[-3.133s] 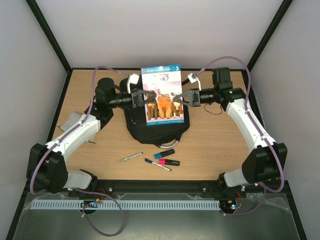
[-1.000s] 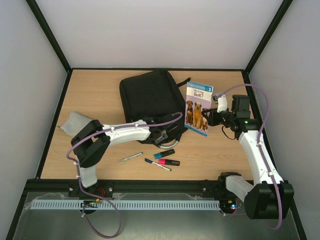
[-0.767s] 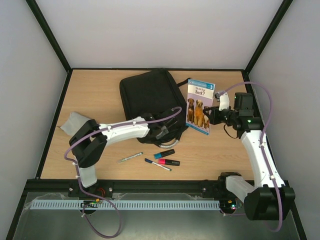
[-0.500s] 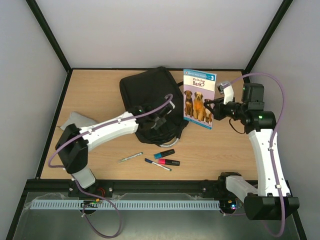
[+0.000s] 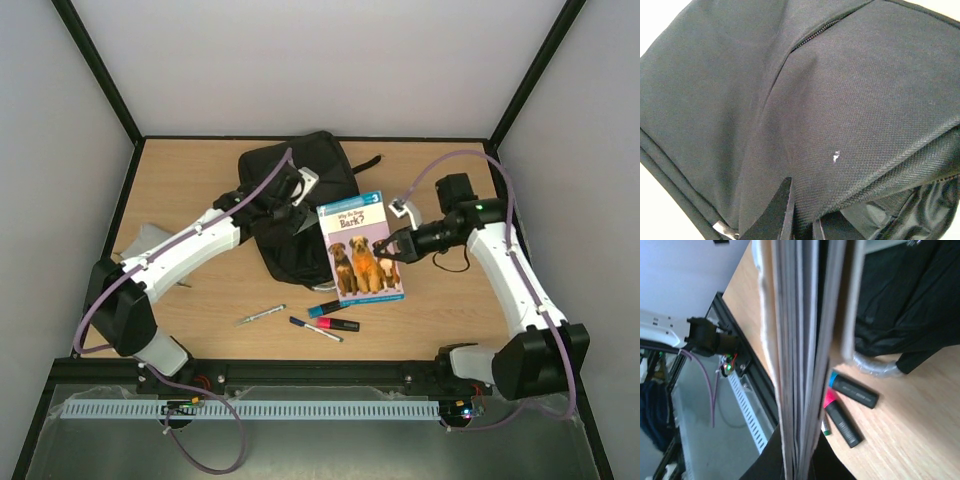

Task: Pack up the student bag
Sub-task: Place the book in the student bag.

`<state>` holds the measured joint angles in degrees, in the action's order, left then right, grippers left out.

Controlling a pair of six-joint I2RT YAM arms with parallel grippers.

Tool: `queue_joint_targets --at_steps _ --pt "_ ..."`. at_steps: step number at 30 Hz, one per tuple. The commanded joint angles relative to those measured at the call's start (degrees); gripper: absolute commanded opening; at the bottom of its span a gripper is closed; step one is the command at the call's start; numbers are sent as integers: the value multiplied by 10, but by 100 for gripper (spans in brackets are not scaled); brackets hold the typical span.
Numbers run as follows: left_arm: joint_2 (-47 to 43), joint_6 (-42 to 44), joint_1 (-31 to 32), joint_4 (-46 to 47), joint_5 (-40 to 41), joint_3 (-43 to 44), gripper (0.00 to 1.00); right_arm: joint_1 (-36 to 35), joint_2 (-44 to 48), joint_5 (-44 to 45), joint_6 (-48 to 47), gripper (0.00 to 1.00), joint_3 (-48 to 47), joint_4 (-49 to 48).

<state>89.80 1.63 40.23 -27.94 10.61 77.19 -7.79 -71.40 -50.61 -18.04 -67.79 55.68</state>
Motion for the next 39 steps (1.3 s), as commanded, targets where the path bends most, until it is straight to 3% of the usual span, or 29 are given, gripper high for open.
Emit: queue_joint_targets --at_steps 1,5,14,23,29,39 --pt "-38 -39 -39 84 -82 -20 2 -39 -20 -29 -7 1 6 33" --pt "-38 -53 -58 98 -129 -28 2 -75 -49 -20 -5 1 7 31" --pt "-54 -65 -58 110 -138 -38 2 -160 -150 -35 36 1 18 -19" --pt "-83 -78 -59 137 -163 -58 2 -191 -239 -75 199 1 24 -210" --pt "-91 -77 -59 139 -175 -59 2 -201 -267 -47 308 1 38 -342" --pt "-98 -80 -59 144 -201 -65 2 -201 -315 25 428 1 33 -479"
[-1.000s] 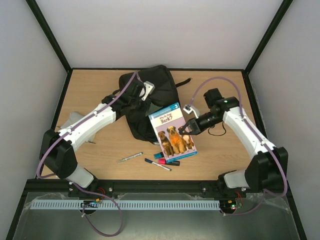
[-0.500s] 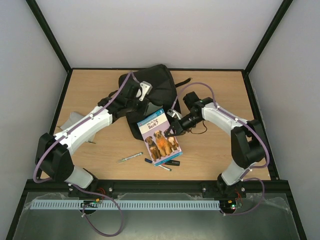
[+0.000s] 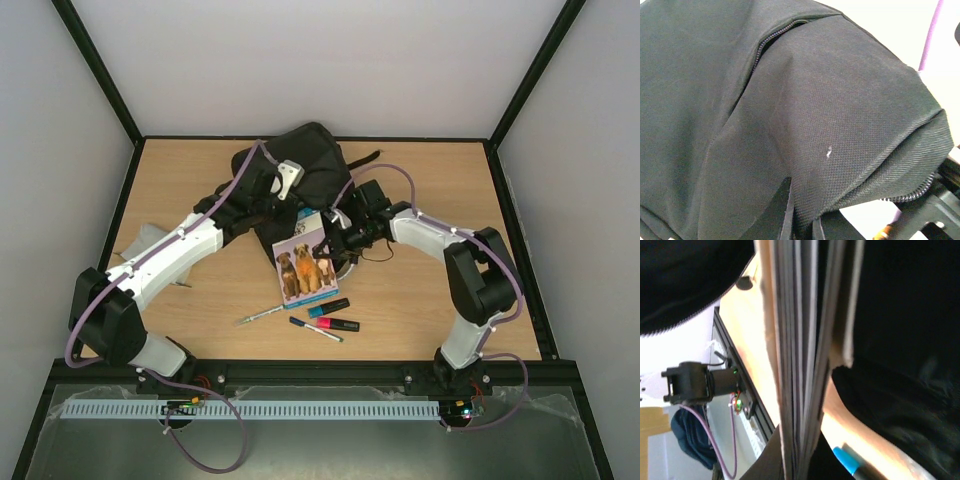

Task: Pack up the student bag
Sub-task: Place the book in the student bag.

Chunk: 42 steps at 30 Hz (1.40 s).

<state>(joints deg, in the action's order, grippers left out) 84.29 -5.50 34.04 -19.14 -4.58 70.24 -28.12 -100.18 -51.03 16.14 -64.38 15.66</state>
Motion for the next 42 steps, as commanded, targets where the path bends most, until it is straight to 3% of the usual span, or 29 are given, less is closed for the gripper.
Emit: queue_joint_targets --at_steps 1,7,10,14,16,18,25,31,37,42 --pt "-43 -8 2 56 -51 4 2 3 -29 37 95 1 2 -94" --pt "-43 -5 2 53 -54 0 2 3 -41 97 119 1 1 -162" --pt "-43 -6 3 52 -54 -2 2 3 -51 115 135 9 -4 -179" --pt "-37 -5 3 47 -46 -1 2 3 -78 129 119 26 -39 -123" --pt "-35 -5 3 46 -41 -1 2 3 -67 159 106 44 -35 -104" --pt "-34 -5 2 45 -37 -1 2 3 -38 197 88 56 -24 -88" --pt "-34 -3 -1 43 -29 -3 2 3 63 259 14 71 12 -38" --pt "-30 -1 -5 40 -26 -4 2 3 151 279 -75 71 58 12" --pt "-26 3 -7 36 -26 -4 2 -6 211 207 -315 58 95 89" --pt "-19 3 -11 37 -45 -2 2 -51 236 331 -485 43 160 69"
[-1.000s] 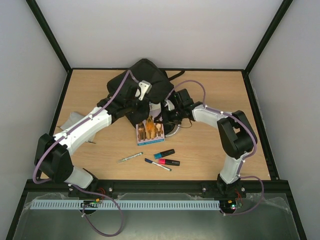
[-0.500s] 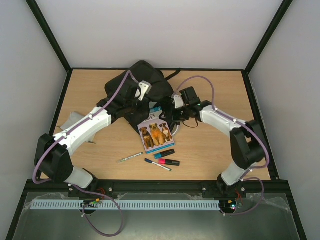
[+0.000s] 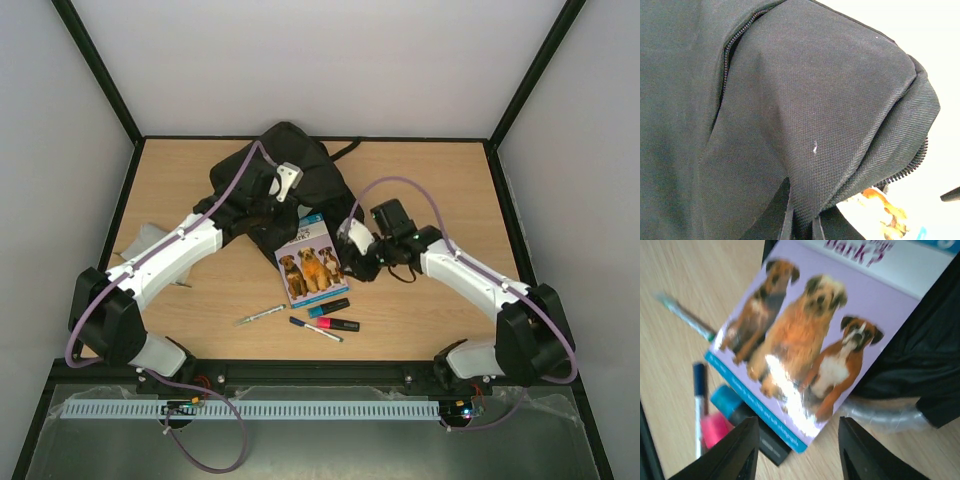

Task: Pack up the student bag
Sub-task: Place the book in the student bag.

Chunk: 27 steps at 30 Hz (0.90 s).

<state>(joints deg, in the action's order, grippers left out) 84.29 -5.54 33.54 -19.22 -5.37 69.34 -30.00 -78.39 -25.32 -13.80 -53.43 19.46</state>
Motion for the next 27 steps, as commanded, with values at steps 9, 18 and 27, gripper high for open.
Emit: queue_joint_targets --at_steps 9,18,27 --pt "-18 3 -9 38 -50 6 2 -148 12 212 -281 64 82 -34" --pt "-24 4 -9 38 -49 4 2 -198 -70 260 -264 67 55 -65" --pt "-26 4 -9 38 -56 4 2 -204 -107 292 -261 64 50 -103"
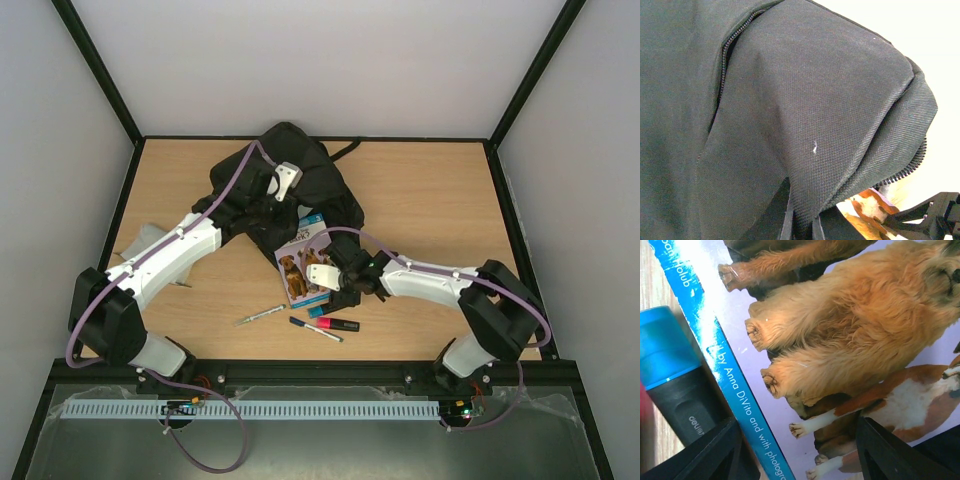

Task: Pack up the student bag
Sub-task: Place the book in the student bag.

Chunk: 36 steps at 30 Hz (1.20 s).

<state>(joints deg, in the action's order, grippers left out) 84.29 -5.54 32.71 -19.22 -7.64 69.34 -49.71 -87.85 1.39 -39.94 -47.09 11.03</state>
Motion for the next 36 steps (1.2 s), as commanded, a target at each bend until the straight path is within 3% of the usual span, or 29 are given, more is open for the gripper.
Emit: queue_joint_targets --at_steps 1,10,17,25,31,36 --pt "-26 4 -1 38 -34 4 2 -6 -15 29 3 63 -15 -25" --pt "-24 3 -1 37 -44 5 2 -6 -33 98 52 51 -44 -111" --pt "-24 3 -1 37 -48 5 2 -6 -95 128 81 49 -108 -149" --pt "-29 5 -1 35 -49 5 2 -3 -169 240 86 48 -133 -255" --pt "-34 6 0 34 -46 5 2 -3 -116 177 77 48 -97 -208" --pt "-38 8 -2 33 -47 5 2 -3 -91 178 46 48 -62 -189"
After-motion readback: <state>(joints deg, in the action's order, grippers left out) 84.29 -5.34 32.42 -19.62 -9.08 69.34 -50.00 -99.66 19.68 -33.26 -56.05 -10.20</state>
